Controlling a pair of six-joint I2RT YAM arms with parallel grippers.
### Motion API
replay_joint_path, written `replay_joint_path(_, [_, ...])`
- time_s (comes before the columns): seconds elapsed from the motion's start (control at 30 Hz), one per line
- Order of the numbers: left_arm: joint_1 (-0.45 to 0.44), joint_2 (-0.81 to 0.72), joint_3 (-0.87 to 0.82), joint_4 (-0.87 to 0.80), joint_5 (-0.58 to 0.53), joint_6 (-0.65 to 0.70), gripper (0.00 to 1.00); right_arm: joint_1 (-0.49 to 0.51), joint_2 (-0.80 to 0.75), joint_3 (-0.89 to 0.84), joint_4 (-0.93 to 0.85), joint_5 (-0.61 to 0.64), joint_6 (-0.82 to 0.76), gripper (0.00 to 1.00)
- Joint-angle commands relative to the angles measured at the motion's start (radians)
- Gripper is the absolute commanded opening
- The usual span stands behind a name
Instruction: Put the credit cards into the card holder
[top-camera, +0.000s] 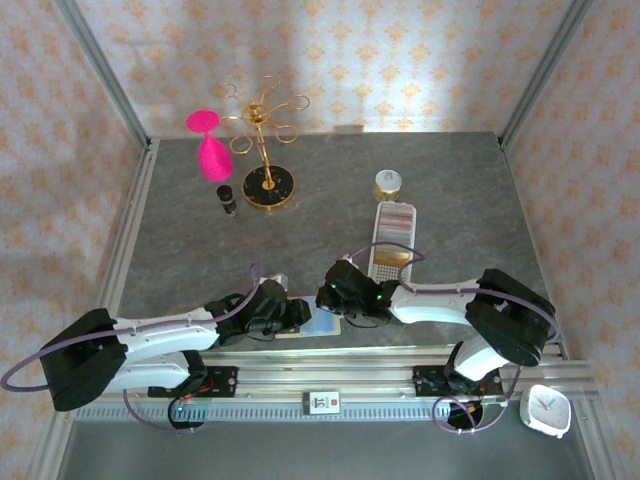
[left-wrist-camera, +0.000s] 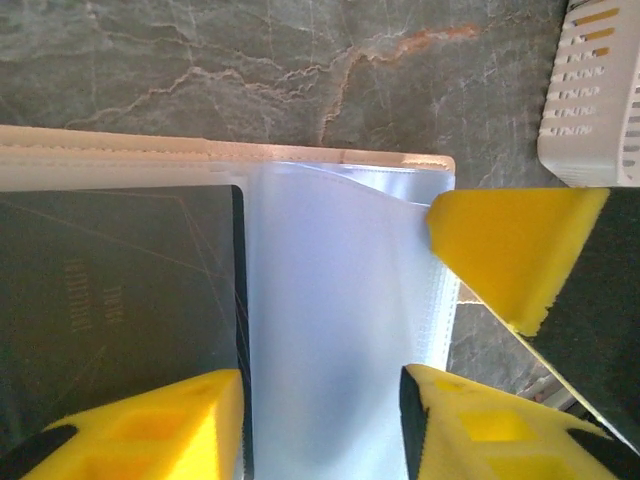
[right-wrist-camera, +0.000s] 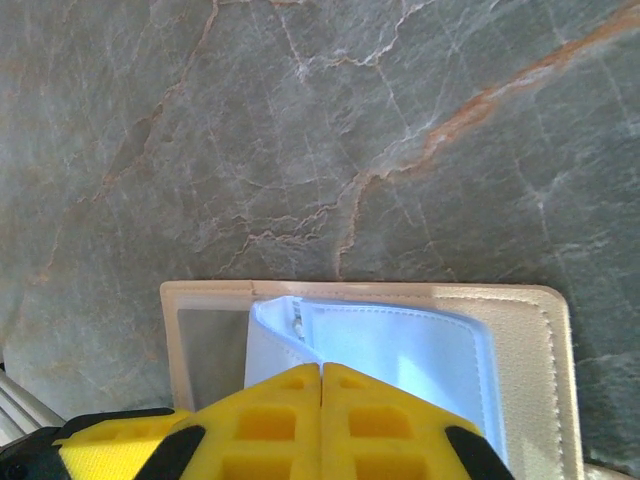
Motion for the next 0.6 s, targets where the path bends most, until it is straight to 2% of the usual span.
replay_joint_path(0.0, [-0.005,0.007,-0.02,0.017,-0.007,-0.007,0.4,-0.006,-0.029,-0.015,0.01,0.026,0.012,0.04])
replay_joint_path(0.1, [-0.004,0.002,-0.031,0.026,-0.007,-0.012,0.34,-0.006,-0.035,-0.021,0.006,0.035,0.014,0.07])
replay_joint_path(0.37, [-0.004,-0.011,-0.047,0.04,-0.012,-0.019,0.25,-0.007,-0.039,-0.027,-0.022,0.052,0.016,0.15])
replay_joint_path(0.43, [-0.004,-0.011,-0.056,0.05,-0.01,-0.024,0.24,-0.007,-0.043,-0.028,-0.03,0.058,0.017,0.22])
replay_joint_path(0.57, [-0.004,-0.001,-0.056,0.056,-0.006,-0.027,0.18,-0.007,-0.053,-0.032,-0.031,0.062,0.02,0.28])
